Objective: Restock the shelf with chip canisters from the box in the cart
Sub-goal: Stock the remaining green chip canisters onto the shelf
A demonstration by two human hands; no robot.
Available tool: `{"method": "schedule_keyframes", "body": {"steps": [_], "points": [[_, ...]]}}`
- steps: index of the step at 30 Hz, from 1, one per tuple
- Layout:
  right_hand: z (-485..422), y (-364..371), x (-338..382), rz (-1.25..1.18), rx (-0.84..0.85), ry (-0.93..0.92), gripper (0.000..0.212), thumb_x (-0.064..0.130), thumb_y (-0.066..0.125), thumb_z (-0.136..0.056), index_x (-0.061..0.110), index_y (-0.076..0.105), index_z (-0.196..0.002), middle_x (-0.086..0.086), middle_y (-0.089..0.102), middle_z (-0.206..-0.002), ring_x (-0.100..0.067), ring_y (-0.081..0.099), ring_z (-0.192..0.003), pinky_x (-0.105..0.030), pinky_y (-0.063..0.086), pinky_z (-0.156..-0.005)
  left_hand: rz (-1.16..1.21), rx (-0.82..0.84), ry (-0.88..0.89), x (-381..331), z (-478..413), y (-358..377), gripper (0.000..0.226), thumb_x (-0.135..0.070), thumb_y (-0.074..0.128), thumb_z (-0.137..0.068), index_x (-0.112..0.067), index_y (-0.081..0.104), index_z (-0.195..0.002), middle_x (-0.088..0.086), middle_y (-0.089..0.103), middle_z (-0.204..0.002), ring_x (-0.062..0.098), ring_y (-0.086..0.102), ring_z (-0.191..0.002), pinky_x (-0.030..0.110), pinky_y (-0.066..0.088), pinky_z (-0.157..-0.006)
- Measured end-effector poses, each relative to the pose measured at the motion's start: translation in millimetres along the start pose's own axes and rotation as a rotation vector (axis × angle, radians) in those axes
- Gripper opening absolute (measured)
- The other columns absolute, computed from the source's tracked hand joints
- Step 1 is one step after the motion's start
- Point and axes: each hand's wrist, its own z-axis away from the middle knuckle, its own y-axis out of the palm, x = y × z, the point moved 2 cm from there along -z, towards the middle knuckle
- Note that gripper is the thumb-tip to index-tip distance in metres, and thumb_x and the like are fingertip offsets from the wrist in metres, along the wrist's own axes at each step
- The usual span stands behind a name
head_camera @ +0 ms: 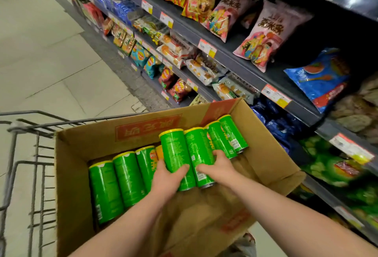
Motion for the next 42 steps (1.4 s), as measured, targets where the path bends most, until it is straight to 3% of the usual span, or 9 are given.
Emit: {"method": "schedule_keyframes", "body": {"steps": [6,10,13,15,18,24,28,34,42], "points": [[29,-49,-23,-0.126,-0.157,0.027,0.072,0.023,0.072,-0.077,0.010,0.035,-0.138,-0.006,0.054,-0.128,-0.019,0.055,-0.110,-0.023,0.042,-0.086,0.036,0.131,0.111,-41,25,34,0.066,-0.045,0.075,-0.064,-0.019,0.048,-0.119,0.008,0.064,-0.112,0.026,0.063,-0.099,0.041,0.051,-0.091],[61,-82,-46,-0.236,-0.266,0.025,0.065,0.022,0.072,-0.077,0.013,0.039,-0.132,0.001,0.053,-0.108,-0.014,0.053,-0.096,-0.024,0.044,-0.080,0.024,0.230,0.204,-65,52,59,0.045,-0.032,0.076,-0.075,-0.022,0.047,-0.109,0.006,0.063,-0.108,0.022,0.062,-0.094,0.030,0.048,-0.084],[88,-103,-72,-0.319,-0.332,0.032,0.066,0.022,0.073,-0.077,0.013,0.038,-0.132,0.003,0.051,-0.106,-0.013,0.053,-0.095,-0.023,0.042,-0.076,-0.010,0.317,0.285,-78,79,83,0.076,-0.055,0.071,-0.053,-0.021,0.049,-0.117,0.006,0.065,-0.110,0.023,0.064,-0.096,0.037,0.051,-0.091],[108,-115,-93,-0.375,-0.388,0.045,0.066,0.021,0.073,-0.076,0.012,0.039,-0.132,0.002,0.052,-0.108,-0.013,0.054,-0.096,-0.023,0.042,-0.077,-0.048,0.366,0.323,-82,98,102,0.072,-0.046,0.074,-0.064,-0.016,0.048,-0.124,0.005,0.062,-0.110,0.023,0.062,-0.100,0.034,0.049,-0.092],[145,-130,-131,-0.434,-0.488,0.068,0.065,0.021,0.074,-0.075,0.014,0.041,-0.131,0.001,0.056,-0.113,-0.015,0.056,-0.099,-0.024,0.045,-0.081,-0.082,0.432,0.384,-81,135,131,0.049,-0.024,0.074,-0.080,-0.012,0.050,-0.121,0.005,0.060,-0.104,0.020,0.060,-0.091,0.026,0.043,-0.080],[247,-148,-222,-0.576,-0.666,0.114,0.055,0.018,0.074,-0.075,0.015,0.046,-0.121,-0.001,0.060,-0.108,-0.015,0.060,-0.093,-0.027,0.050,-0.080,-0.138,0.575,0.511,-59,239,189,0.039,-0.023,0.073,-0.081,-0.022,0.043,-0.106,0.000,0.058,-0.098,0.010,0.055,-0.078,0.014,0.040,-0.058],[329,-149,-284,-0.669,-0.789,0.134,0.050,0.016,0.072,-0.077,0.014,0.047,-0.120,0.003,0.059,-0.098,-0.008,0.058,-0.083,-0.013,0.044,-0.060,-0.208,0.684,0.560,-35,318,226,0.043,-0.024,0.072,-0.081,-0.017,0.049,-0.116,0.002,0.059,-0.102,0.017,0.057,-0.088,0.023,0.040,-0.075],[439,-147,-373,-0.747,-0.961,0.177,0.053,0.018,0.072,-0.077,0.013,0.046,-0.123,0.004,0.059,-0.098,-0.005,0.058,-0.082,-0.016,0.043,-0.061,-0.268,0.877,0.611,9,431,275,0.045,-0.029,0.074,-0.079,-0.018,0.051,-0.116,0.006,0.065,-0.110,0.022,0.064,-0.097,0.037,0.051,-0.091],[533,-140,-449,-0.844,-1.132,0.209,0.048,0.018,0.072,-0.078,0.016,0.046,-0.119,0.005,0.058,-0.096,-0.007,0.059,-0.083,-0.019,0.045,-0.065,-0.305,1.073,0.672,43,534,318,0.042,-0.027,0.071,-0.082,-0.019,0.046,-0.115,0.000,0.061,-0.102,0.013,0.062,-0.087,0.026,0.047,-0.073]]}}
